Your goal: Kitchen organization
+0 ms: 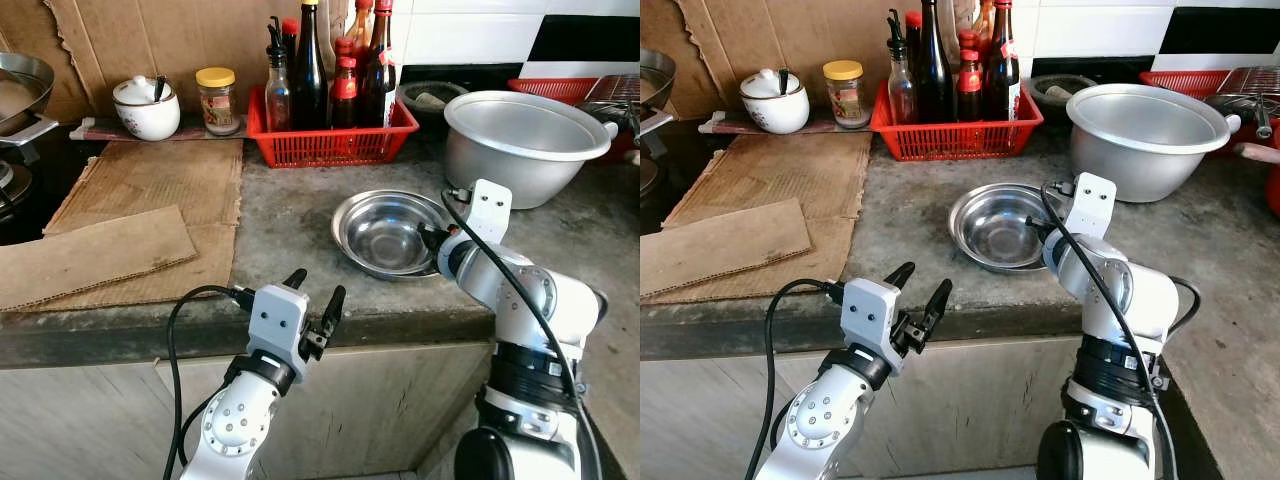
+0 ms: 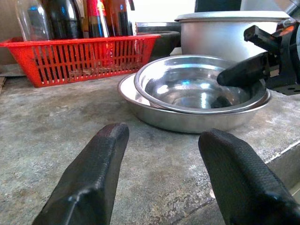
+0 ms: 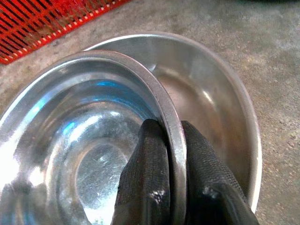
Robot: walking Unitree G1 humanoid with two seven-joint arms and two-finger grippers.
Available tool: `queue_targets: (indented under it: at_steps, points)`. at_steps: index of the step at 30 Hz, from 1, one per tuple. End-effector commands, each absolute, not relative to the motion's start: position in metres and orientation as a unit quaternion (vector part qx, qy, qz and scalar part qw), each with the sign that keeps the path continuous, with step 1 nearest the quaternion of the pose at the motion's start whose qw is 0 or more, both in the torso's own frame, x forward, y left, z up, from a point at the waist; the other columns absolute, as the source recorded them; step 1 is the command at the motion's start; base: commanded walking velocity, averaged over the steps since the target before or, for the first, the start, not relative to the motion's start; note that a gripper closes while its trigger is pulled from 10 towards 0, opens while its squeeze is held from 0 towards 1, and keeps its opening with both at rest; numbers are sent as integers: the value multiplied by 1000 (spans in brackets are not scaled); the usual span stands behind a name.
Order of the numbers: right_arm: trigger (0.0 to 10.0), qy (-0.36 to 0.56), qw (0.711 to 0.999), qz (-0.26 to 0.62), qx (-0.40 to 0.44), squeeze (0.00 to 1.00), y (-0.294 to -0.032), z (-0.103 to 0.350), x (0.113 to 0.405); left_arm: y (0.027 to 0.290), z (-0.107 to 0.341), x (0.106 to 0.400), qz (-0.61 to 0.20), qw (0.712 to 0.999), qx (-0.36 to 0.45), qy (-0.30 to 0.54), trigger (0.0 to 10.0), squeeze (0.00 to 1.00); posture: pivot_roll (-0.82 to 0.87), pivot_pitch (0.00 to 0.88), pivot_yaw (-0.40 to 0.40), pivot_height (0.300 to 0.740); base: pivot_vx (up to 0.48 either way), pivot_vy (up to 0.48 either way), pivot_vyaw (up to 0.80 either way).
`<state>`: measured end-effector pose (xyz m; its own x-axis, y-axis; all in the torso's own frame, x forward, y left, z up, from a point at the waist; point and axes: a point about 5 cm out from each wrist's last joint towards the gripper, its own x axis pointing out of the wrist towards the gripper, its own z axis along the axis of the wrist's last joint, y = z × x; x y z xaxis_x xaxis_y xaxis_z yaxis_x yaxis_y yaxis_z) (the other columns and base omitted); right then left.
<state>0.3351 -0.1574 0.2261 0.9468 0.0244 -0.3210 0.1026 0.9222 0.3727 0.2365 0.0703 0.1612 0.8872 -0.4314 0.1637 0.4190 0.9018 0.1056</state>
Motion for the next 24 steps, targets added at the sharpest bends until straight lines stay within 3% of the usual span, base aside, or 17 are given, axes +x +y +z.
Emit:
queue_targets:
  at_steps: [1,7,12,19,24]
  points:
    - [0,154,965,-43,206,0,-160,220,336,70,162,236,-215,971,33,-95,10000,0,173,73,-53,740,0,0,0]
    - [0,63,979,-59,187,0,-165,239,338,70,163,237,-216,971,33,-97,10000,0,171,64,-52,740,0,0,0]
    - [0,-78,994,-58,59,0,-165,265,329,70,162,237,-218,971,33,-97,10000,0,170,58,-49,740,0,0,0]
    - [0,-145,987,-56,37,0,-164,270,315,69,162,238,-219,970,35,-98,10000,0,166,53,-43,740,0,0,0]
    - [0,-224,963,-116,-93,0,-175,279,297,70,163,239,-222,969,36,-99,10000,0,161,57,-31,740,0,0,0]
